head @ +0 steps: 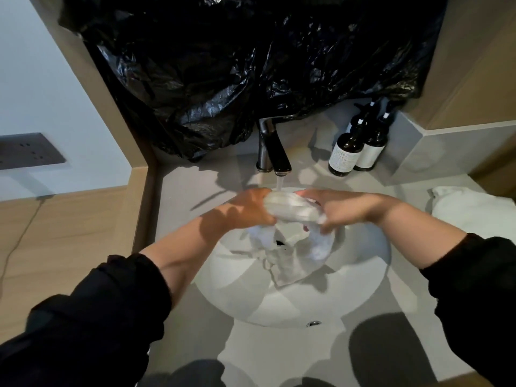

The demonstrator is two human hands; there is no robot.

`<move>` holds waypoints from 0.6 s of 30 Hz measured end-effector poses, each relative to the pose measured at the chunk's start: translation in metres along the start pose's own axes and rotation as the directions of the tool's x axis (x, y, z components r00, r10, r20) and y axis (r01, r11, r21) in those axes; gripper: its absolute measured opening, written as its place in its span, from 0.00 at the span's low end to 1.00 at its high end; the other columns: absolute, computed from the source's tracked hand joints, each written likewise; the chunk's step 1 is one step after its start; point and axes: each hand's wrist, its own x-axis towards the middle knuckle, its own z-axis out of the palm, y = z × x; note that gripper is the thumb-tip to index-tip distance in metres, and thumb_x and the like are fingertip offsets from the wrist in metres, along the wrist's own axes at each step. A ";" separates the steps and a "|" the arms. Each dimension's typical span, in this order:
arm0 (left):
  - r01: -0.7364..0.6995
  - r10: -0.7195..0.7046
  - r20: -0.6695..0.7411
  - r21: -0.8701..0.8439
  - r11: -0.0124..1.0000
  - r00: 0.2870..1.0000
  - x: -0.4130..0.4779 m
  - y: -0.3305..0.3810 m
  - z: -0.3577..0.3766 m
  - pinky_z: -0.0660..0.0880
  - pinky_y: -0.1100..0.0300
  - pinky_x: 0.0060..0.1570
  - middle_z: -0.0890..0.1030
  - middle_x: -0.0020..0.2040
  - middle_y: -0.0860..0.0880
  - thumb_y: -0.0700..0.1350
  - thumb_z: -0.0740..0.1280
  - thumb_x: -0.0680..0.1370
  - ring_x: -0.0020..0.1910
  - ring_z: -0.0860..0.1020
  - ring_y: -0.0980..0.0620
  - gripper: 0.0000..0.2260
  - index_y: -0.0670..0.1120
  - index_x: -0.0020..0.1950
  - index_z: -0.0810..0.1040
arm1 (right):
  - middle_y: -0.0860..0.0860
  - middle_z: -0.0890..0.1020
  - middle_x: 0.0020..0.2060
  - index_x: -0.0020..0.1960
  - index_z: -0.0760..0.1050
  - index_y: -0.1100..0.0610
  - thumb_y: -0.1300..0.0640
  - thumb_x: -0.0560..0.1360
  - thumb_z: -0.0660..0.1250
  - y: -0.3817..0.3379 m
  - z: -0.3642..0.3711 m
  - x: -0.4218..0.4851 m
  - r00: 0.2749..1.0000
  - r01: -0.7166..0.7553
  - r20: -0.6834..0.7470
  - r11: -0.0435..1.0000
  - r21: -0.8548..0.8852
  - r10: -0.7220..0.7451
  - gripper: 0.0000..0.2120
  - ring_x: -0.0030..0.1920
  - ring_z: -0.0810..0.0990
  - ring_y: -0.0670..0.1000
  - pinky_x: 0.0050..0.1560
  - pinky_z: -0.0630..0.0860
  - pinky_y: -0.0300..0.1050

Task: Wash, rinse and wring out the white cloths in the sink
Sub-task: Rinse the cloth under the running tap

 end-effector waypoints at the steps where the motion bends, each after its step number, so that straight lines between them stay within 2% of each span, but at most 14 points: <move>1: -0.006 0.006 -0.026 0.009 1.000 1.000 0.000 0.002 0.001 0.74 0.69 0.40 0.77 0.44 0.53 0.37 0.72 0.70 0.44 0.77 0.54 0.15 0.47 0.55 0.76 | 0.46 0.82 0.54 0.68 0.66 0.46 0.66 0.65 0.72 -0.004 -0.002 -0.002 0.998 -0.005 0.058 0.988 0.154 -0.004 0.36 0.56 0.80 0.48 0.54 0.79 0.45; 2: -0.019 0.019 -0.056 0.014 1.000 0.998 -0.002 0.005 0.001 0.73 0.69 0.39 0.76 0.43 0.54 0.37 0.72 0.70 0.44 0.76 0.54 0.15 0.47 0.54 0.76 | 0.48 0.82 0.55 0.68 0.68 0.49 0.67 0.66 0.72 -0.007 -0.004 -0.004 0.995 -0.011 0.100 0.966 0.259 -0.016 0.34 0.58 0.80 0.49 0.55 0.78 0.44; 3: -0.026 0.029 -0.087 0.031 0.999 0.996 -0.003 0.006 0.001 0.72 0.69 0.38 0.76 0.43 0.54 0.37 0.72 0.70 0.45 0.76 0.53 0.14 0.47 0.53 0.76 | 0.50 0.82 0.56 0.67 0.70 0.51 0.65 0.67 0.72 -0.012 -0.005 -0.007 0.994 -0.019 0.111 0.961 0.275 -0.012 0.31 0.58 0.80 0.50 0.55 0.78 0.44; 4: -0.038 0.045 -0.119 0.062 0.997 0.992 -0.005 0.007 0.001 0.71 0.67 0.38 0.76 0.44 0.53 0.38 0.72 0.70 0.46 0.76 0.52 0.14 0.46 0.53 0.76 | 0.50 0.83 0.54 0.63 0.74 0.51 0.62 0.66 0.73 -0.015 -0.006 -0.005 0.996 -0.033 0.089 0.978 0.208 0.014 0.26 0.57 0.81 0.51 0.53 0.78 0.42; 6: -0.062 0.082 -0.175 0.116 0.991 0.981 -0.007 0.009 0.000 0.69 0.64 0.41 0.77 0.47 0.50 0.39 0.73 0.69 0.48 0.77 0.49 0.16 0.45 0.56 0.76 | 0.51 0.84 0.46 0.51 0.79 0.52 0.56 0.64 0.72 -0.027 -0.011 -0.007 0.995 -0.090 -0.039 0.995 -0.033 0.089 0.15 0.48 0.83 0.52 0.41 0.77 0.41; 7: -0.065 0.086 -0.206 0.104 0.992 0.975 -0.009 0.010 -0.001 0.69 0.65 0.42 0.77 0.49 0.49 0.39 0.73 0.70 0.49 0.77 0.49 0.19 0.44 0.59 0.76 | 0.52 0.84 0.43 0.47 0.79 0.54 0.54 0.62 0.71 -0.032 -0.012 -0.009 0.988 -0.114 -0.117 0.991 -0.074 0.105 0.14 0.44 0.83 0.52 0.39 0.75 0.42; 9: -0.058 0.061 -0.281 0.018 0.998 0.958 -0.013 0.013 -0.004 0.69 0.65 0.44 0.78 0.50 0.50 0.40 0.75 0.69 0.48 0.76 0.51 0.23 0.45 0.63 0.75 | 0.53 0.82 0.39 0.46 0.79 0.59 0.55 0.61 0.70 -0.040 -0.018 -0.013 0.976 -0.034 -0.213 0.998 0.059 0.046 0.14 0.39 0.80 0.49 0.39 0.73 0.45; 11: -0.099 0.047 -0.349 -0.131 0.986 0.936 -0.016 0.015 -0.007 0.73 0.63 0.45 0.80 0.49 0.50 0.42 0.78 0.67 0.46 0.78 0.53 0.23 0.47 0.60 0.76 | 0.53 0.82 0.39 0.47 0.81 0.59 0.63 0.65 0.71 -0.054 -0.021 -0.023 0.959 0.088 -0.284 0.965 0.247 -0.015 0.10 0.40 0.80 0.47 0.42 0.75 0.44; 12: -0.131 0.045 -0.375 -0.207 0.969 0.926 -0.017 0.015 -0.009 0.75 0.63 0.44 0.81 0.49 0.50 0.42 0.78 0.67 0.46 0.78 0.53 0.22 0.48 0.58 0.77 | 0.54 0.84 0.41 0.47 0.81 0.58 0.66 0.66 0.71 -0.058 -0.022 -0.026 0.946 0.106 -0.325 0.955 0.276 -0.011 0.11 0.42 0.81 0.47 0.44 0.76 0.44; 13: -0.145 0.044 -0.386 -0.236 0.961 0.922 -0.019 0.015 -0.011 0.75 0.66 0.43 0.82 0.48 0.50 0.42 0.77 0.68 0.45 0.79 0.54 0.20 0.49 0.57 0.77 | 0.56 0.84 0.42 0.47 0.81 0.58 0.66 0.66 0.71 -0.064 -0.024 -0.028 0.931 0.087 -0.364 0.964 0.252 0.011 0.11 0.43 0.81 0.49 0.45 0.77 0.45; 15: -0.134 0.070 -0.392 -0.140 0.981 0.917 -0.023 0.016 -0.012 0.70 0.73 0.37 0.81 0.45 0.51 0.43 0.75 0.70 0.42 0.77 0.54 0.16 0.48 0.56 0.78 | 0.55 0.82 0.38 0.46 0.79 0.61 0.63 0.66 0.72 -0.078 -0.031 -0.033 0.898 -0.028 -0.436 0.995 0.094 0.066 0.09 0.40 0.79 0.52 0.38 0.74 0.43; 17: -0.123 0.103 -0.408 -0.023 0.992 0.907 -0.024 0.016 -0.010 0.69 0.74 0.34 0.79 0.44 0.51 0.43 0.74 0.71 0.41 0.76 0.52 0.15 0.46 0.57 0.78 | 0.50 0.77 0.36 0.46 0.77 0.59 0.61 0.66 0.71 -0.092 -0.037 -0.038 0.868 -0.134 -0.488 0.990 -0.048 0.094 0.09 0.36 0.75 0.49 0.31 0.68 0.39; 18: -0.117 0.096 -0.415 -0.027 0.993 0.905 -0.024 0.015 -0.007 0.69 0.74 0.36 0.79 0.46 0.51 0.44 0.74 0.71 0.43 0.77 0.51 0.17 0.46 0.58 0.77 | 0.49 0.76 0.36 0.47 0.77 0.59 0.61 0.66 0.71 -0.098 -0.039 -0.041 0.853 -0.148 -0.512 0.987 -0.061 0.096 0.10 0.36 0.74 0.48 0.30 0.67 0.37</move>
